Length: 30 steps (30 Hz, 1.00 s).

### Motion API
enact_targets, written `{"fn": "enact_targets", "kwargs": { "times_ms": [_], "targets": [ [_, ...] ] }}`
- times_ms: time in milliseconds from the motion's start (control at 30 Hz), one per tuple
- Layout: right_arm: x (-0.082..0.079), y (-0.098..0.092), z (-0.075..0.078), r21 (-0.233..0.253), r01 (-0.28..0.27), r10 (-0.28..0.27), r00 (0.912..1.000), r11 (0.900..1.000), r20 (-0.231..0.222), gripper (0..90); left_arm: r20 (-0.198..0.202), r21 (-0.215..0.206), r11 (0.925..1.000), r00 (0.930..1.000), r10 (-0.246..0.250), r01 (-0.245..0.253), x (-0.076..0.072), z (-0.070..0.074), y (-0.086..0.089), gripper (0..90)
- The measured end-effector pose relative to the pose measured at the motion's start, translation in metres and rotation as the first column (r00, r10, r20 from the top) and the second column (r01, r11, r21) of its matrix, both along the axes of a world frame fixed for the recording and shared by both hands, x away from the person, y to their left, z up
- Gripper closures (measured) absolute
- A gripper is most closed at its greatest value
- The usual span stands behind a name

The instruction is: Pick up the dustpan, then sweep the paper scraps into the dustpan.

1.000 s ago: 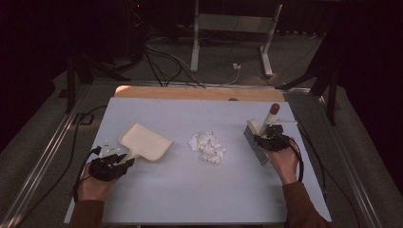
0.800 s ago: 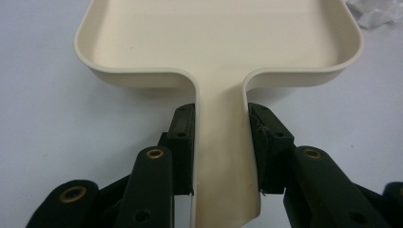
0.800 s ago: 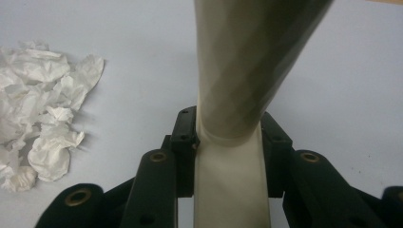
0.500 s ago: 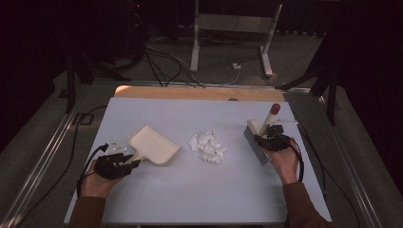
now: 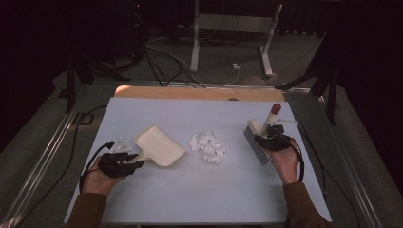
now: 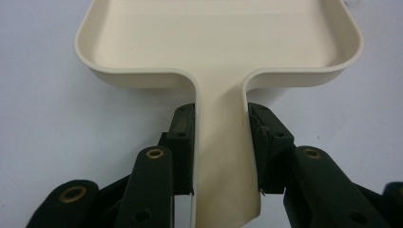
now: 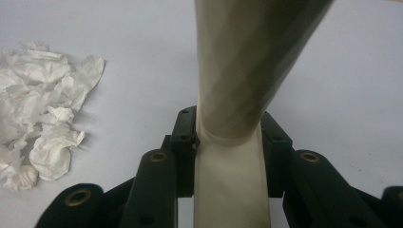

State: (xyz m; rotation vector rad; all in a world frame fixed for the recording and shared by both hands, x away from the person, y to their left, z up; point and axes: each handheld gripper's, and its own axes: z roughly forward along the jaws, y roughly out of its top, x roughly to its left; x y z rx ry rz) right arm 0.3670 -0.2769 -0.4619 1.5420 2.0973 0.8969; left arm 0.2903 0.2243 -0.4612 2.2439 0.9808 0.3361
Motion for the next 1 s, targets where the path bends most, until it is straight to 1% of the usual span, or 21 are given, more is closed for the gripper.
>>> {"fn": "enact_targets", "kwargs": {
  "times_ms": [167,400,467,633,800,1000],
  "targets": [
    [0.0,-0.001,0.0,0.002,0.001,-0.001,1.0,1.0,-0.001,66.4,0.005,0.008,0.9991,0.9991,-0.041,0.041,0.001,0.002,-0.004,66.5],
    [0.0,0.0,0.0,-0.001,0.001,-0.001,1.0,1.0,0.0,66.4,-0.003,0.024,0.9957,0.996,-0.09,0.09,0.003,0.004,-0.011,66.5],
    [0.0,0.0,0.0,-0.002,0.0,0.0,1.0,1.0,0.0,66.4,-0.002,0.03,0.9952,0.9957,-0.093,0.093,0.003,0.004,-0.012,66.5],
    [0.0,0.0,0.0,-0.001,0.002,-0.002,1.0,1.0,0.0,66.4,-0.008,0.03,0.9938,0.9942,-0.107,0.107,0.005,0.003,-0.015,66.5],
    [0.0,0.0,0.0,-0.002,0.006,-0.006,1.0,1.0,0.0,66.5,-0.004,0.025,0.9929,0.9932,-0.116,0.116,0.007,0.002,-0.017,66.5],
    [-0.001,0.004,0.0,-0.016,0.005,-0.005,1.0,1.0,0.005,66.6,-0.009,0.032,0.9897,0.9902,-0.139,0.139,0.009,0.001,-0.023,66.5]
  ]
}}
